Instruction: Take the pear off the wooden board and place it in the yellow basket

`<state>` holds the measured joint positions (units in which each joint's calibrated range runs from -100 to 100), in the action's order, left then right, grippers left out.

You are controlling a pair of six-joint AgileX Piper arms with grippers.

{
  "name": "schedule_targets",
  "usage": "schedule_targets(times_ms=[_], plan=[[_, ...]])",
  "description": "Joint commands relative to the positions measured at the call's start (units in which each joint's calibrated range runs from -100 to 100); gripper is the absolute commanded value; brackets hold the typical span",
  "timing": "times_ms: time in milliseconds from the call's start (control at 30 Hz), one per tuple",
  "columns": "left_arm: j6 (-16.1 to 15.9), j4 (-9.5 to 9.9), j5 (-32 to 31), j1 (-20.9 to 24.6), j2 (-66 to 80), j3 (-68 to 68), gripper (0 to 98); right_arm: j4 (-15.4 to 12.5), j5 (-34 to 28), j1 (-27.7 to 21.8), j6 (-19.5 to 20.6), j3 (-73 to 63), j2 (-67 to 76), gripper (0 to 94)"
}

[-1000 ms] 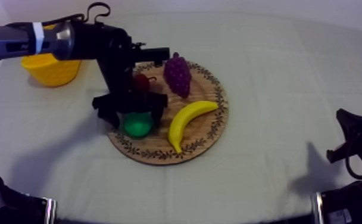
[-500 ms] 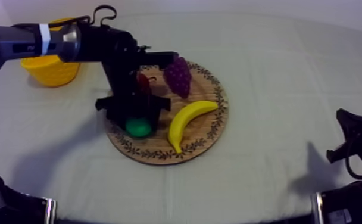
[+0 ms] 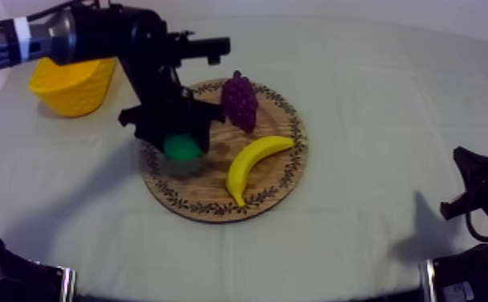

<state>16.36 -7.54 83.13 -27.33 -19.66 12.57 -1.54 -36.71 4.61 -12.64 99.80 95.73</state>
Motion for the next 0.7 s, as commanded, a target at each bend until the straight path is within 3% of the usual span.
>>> schedule_targets(times_ms=[0,400,667], plan=[[0.27,0.6,2.84,-0.1,2.45,-2.69,55.1,0.0,0.01,-0.01,0.01,-0.02,0.03,0.2],[0.52,2.34,13.72,1.82,11.01,-14.44,54.9,0.0,0.01,-0.01,0.01,-0.02,0.03,0.2],[-0.38,2.65,16.41,3.62,13.53,-18.26,55.2,0.0,0.01,-0.01,0.01,-0.02,0.03,0.2]])
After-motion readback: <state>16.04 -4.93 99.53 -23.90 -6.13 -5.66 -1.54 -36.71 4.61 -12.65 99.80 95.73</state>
